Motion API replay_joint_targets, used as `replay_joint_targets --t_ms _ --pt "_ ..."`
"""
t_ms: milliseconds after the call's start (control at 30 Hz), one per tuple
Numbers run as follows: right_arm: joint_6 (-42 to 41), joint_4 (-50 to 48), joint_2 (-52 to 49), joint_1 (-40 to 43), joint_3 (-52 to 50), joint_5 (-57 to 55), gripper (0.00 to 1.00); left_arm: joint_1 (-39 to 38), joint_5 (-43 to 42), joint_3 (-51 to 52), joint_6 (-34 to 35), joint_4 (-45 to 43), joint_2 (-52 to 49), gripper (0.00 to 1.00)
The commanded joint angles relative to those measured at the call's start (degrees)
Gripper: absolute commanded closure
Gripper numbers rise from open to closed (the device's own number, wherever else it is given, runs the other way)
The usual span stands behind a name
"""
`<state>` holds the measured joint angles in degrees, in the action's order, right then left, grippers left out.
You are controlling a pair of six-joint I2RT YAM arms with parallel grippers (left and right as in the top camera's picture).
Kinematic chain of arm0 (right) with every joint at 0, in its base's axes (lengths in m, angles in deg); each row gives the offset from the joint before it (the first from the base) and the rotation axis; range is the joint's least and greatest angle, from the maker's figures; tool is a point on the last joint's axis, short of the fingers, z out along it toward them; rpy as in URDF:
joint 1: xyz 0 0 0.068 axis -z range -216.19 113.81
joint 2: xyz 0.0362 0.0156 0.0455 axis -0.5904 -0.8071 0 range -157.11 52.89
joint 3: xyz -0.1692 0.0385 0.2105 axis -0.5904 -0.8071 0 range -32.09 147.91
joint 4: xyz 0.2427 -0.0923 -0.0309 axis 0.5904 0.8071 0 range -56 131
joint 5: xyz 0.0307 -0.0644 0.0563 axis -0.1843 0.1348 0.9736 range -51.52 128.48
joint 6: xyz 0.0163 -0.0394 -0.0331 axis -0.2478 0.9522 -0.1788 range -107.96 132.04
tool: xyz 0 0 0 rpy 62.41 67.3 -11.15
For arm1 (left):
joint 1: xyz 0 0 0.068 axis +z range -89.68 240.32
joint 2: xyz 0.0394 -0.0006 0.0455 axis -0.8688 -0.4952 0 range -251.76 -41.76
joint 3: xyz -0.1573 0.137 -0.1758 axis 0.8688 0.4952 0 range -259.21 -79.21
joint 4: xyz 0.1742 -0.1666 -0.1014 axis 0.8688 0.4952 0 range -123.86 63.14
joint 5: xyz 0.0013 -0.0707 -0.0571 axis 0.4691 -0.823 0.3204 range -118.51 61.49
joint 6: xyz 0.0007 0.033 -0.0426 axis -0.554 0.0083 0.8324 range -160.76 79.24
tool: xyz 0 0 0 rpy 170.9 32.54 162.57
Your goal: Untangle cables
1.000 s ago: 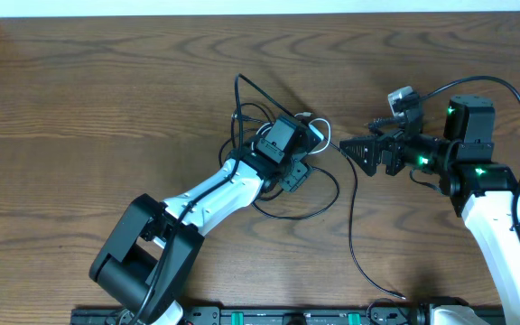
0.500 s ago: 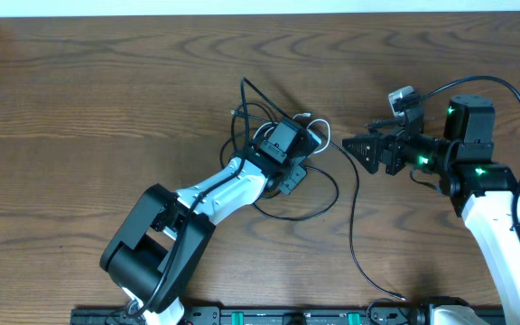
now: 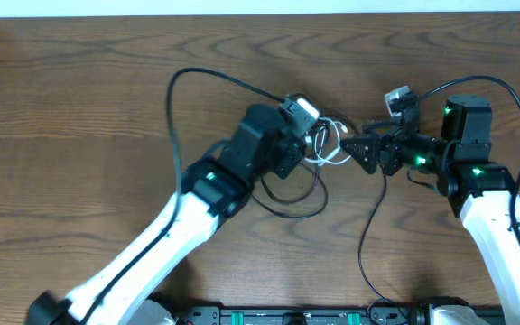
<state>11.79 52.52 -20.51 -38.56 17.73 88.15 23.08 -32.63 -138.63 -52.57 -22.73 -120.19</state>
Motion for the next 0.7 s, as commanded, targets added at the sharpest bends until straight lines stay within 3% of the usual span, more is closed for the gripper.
replay_joint_targets --t_ms 0,200,367,467,667 --pt "0.0 -1.2 -0.1 -1.9 -0.1 1.4 0.2 0.2 -1.6 -1.0 -0.1 -0.1 5.3 0.92" --pt "-0.1 -1.4 -0.1 -2.7 -0.1 -2.8 0.18 0.2 -2.7 -1.0 -0.1 -0.3 12.7 0.92" --pt "0.8 -1.5 -0.1 -4.6 -0.1 -3.0 0.09 0.2 -4.1 -1.0 -0.1 -4.3 17.4 0.92" --pt "2.3 -2.7 -0.1 -7.4 -0.1 -3.1 0.01 0.2 -8.5 -1.0 -0.1 -7.4 18.7 0.92" --pt "2.6 -7.8 -3.5 -14.0 -0.1 -10.8 0.01 0.2 -21.8 -1.0 0.2 -13.2 19.0 0.92"
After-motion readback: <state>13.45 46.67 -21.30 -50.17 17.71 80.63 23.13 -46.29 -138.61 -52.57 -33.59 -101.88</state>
